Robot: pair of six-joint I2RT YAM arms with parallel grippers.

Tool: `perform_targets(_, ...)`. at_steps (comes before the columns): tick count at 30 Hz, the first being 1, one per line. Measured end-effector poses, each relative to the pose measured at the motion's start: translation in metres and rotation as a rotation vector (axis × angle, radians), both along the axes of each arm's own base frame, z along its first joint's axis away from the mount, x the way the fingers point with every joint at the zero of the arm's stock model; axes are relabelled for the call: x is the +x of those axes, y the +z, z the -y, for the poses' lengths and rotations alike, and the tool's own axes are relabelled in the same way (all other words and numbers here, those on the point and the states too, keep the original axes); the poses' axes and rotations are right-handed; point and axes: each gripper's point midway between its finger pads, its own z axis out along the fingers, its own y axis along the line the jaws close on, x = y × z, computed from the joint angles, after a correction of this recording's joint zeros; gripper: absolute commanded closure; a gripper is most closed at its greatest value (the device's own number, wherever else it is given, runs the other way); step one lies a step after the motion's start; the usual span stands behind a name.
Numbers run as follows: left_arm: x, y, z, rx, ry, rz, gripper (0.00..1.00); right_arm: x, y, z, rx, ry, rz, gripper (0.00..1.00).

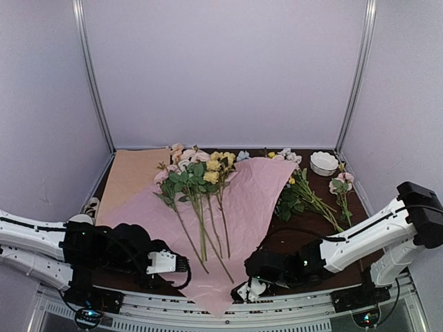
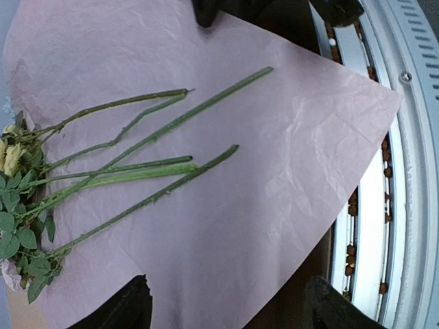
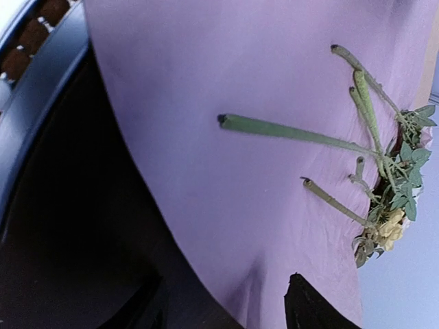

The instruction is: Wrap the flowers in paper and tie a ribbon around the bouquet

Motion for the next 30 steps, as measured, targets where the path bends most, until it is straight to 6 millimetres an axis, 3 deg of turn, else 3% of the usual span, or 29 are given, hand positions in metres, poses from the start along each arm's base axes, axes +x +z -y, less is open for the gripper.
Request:
perform_targets(2, -0.008, -0.016, 0.003, 0.082, -0.058, 0.016, 0.18, 0.005, 0.002, -0.009, 0.013, 0.020, 0.055, 0.43)
perform_targets(4, -0.017, -0.029, 0.004, 0.145, -0.118, 0.028, 0.17, 0.009, 0.004, -0.015, 0.027, 0.037, 0.088, 0.51)
perform_targets(11, -0.026, -0.055, 0.005, 0.289, -0.227, 0.044, 0.16, 0.022, -0.003, -0.023, 0.018, 0.067, 0.187, 1.00)
perform_targets(15, -0.029, -0.062, 0.005, 0.330, -0.256, 0.037, 0.15, 0.024, 0.001, -0.026, 0.049, 0.039, 0.161, 1.00)
perform_targets(23, -0.031, -0.060, 0.011, 0.323, -0.251, 0.023, 0.11, 0.035, 0.050, -0.045, 0.317, -0.131, -0.097, 1.00)
perform_targets(30, -0.023, -0.054, 0.019, 0.302, -0.167, 0.019, 0.11, 0.051, 0.056, -0.052, 0.419, -0.356, -0.408, 1.00)
